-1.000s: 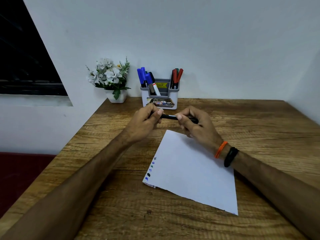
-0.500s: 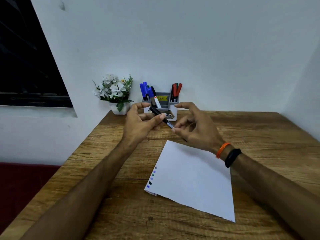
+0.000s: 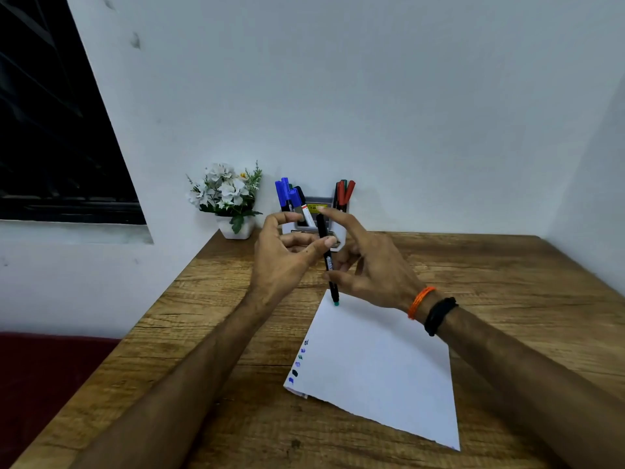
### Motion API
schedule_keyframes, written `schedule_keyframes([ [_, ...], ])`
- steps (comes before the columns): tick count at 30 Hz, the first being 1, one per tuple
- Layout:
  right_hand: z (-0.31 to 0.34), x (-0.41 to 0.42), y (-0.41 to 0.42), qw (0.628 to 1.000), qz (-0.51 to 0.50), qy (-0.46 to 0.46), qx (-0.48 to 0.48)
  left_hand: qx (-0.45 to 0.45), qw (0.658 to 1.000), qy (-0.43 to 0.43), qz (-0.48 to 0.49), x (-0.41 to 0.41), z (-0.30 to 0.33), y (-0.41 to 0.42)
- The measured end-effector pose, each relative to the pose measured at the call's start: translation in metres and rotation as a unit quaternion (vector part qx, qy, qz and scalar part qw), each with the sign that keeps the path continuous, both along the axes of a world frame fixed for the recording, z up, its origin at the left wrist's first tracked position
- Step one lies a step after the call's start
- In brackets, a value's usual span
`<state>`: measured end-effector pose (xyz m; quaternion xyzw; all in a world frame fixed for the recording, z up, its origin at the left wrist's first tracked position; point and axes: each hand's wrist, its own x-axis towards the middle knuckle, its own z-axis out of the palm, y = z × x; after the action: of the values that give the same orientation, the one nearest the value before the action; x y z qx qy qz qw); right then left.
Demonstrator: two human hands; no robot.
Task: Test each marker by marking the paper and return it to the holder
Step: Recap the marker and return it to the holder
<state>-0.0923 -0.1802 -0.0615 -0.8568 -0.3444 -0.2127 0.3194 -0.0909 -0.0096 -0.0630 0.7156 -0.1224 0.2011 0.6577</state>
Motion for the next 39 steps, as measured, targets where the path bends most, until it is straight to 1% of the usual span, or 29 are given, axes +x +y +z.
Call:
schedule_keyframes([
  [3, 0.003, 0.007, 0.001, 0.999, -0.016, 0.021, 0.042, 0.011, 1.0, 0.019, -0.012, 0.007, -0.007, 0.009],
  [4, 0.006, 0.011, 0.002, 0.998, -0.021, 0.027, 0.053, 0.033, 0.999, 0.03, -0.009, 0.011, -0.012, 0.013],
  [5, 0.009, 0.015, 0.004, 0.997, -0.024, 0.031, 0.06, 0.076, 0.996, 0.045, 0.002, 0.014, -0.017, 0.017],
  [6, 0.012, 0.019, 0.006, 0.997, -0.027, 0.032, 0.064, 0.139, 0.988, 0.061, 0.017, 0.017, -0.023, 0.022],
  [7, 0.016, 0.025, 0.009, 0.997, -0.031, 0.033, 0.066, 0.217, 0.973, 0.075, 0.033, 0.021, -0.03, 0.026],
  [9, 0.023, 0.037, 0.014, 0.996, -0.042, 0.026, 0.07, 0.367, 0.925, 0.084, 0.055, 0.029, -0.04, 0.032],
  [11, 0.032, 0.05, 0.021, 0.995, -0.053, 0.014, 0.079, 0.453, 0.887, 0.072, 0.058, 0.036, -0.047, 0.035],
  [13, 0.043, 0.064, 0.026, 0.993, -0.058, 0.004, 0.101, 0.498, 0.863, 0.067, 0.055, 0.039, -0.05, 0.034],
  [15, 0.055, 0.081, 0.034, 0.991, -0.066, -0.013, 0.12, 0.516, 0.852, 0.068, 0.055, 0.04, -0.052, 0.033],
  [20, 0.086, 0.127, 0.055, 0.984, -0.091, -0.051, 0.143, 0.517, 0.852, 0.07, 0.053, 0.043, -0.055, 0.035],
  [25, 0.101, 0.161, 0.072, 0.983, -0.093, -0.043, 0.155, 0.523, 0.848, 0.074, 0.054, 0.045, -0.057, 0.036],
  [27, 0.099, 0.169, 0.077, 0.985, -0.094, -0.028, 0.143, 0.523, 0.847, 0.074, 0.054, 0.045, -0.057, 0.036],
  [33, 0.077, 0.178, 0.082, 0.992, -0.112, 0.008, 0.057, 0.523, 0.848, 0.078, 0.051, 0.047, -0.059, 0.037],
  [37, 0.07, 0.182, 0.08, 0.993, -0.106, 0.023, 0.046, 0.523, 0.847, 0.079, 0.053, 0.047, -0.059, 0.036],
  [39, 0.072, 0.18, 0.079, 0.992, -0.118, 0.033, 0.018, 0.523, 0.847, 0.076, 0.054, 0.047, -0.059, 0.036],
])
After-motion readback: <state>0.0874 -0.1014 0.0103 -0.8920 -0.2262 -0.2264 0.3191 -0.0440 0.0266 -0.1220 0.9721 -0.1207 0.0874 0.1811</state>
